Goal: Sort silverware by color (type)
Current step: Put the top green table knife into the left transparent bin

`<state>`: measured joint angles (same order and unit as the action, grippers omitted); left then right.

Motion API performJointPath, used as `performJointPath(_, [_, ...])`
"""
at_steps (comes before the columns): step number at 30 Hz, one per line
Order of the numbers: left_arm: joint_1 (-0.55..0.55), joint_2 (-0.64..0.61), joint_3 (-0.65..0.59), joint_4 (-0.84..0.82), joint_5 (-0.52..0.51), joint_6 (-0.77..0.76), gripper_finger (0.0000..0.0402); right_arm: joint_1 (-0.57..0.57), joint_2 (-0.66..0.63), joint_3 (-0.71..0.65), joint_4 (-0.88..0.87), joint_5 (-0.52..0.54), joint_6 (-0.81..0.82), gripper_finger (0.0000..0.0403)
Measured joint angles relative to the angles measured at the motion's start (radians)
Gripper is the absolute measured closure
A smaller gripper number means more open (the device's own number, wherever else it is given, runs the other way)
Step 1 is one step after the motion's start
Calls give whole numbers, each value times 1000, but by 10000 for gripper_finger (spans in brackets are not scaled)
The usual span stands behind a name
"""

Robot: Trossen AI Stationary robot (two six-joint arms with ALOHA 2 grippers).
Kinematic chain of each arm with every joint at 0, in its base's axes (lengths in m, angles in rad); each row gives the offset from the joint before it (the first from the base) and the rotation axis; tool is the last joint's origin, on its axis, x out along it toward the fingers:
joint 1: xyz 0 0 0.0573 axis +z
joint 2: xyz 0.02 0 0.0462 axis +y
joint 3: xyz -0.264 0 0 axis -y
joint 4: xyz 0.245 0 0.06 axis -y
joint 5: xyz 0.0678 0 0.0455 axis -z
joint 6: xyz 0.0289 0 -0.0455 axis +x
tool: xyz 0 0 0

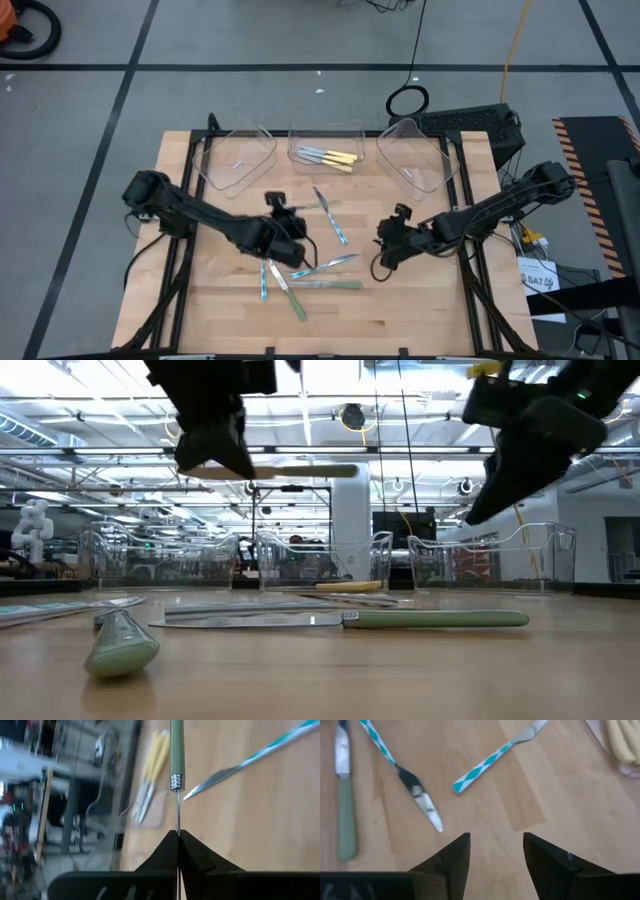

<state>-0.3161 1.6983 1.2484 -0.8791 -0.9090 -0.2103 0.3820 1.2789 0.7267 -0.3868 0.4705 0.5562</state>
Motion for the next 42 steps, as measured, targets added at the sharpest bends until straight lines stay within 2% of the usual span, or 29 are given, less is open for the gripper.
performJointPath(3, [44,-62,-1,-117,21,-98,397,26,1,-43,102,34,-46,231])
performJointPath(9, [158,-165,-1,-308,53,-273,397,26,0,-44,226,52,-160,231])
performJointPath(14, [250,-230,-1,-480,91,-391,397,26,0,-44,235,52,-187,231])
performJointPath(18, [329,-259,-1,-551,138,-414,397,26,1,-44,222,51,-187,232])
performJointPath(29, [604,-268,-19,-557,201,-332,397,29,1,-44,207,23,-176,232])
performJointPath(34, [727,-268,-60,-478,210,-224,397,50,1,-44,200,23,-172,232])
performJointPath(37, [789,-268,-102,-403,251,-168,395,58,1,-44,199,24,-172,232])
performJointPath(42, [862,-267,-161,-302,271,-128,389,61,1,-44,196,28,-174,232])
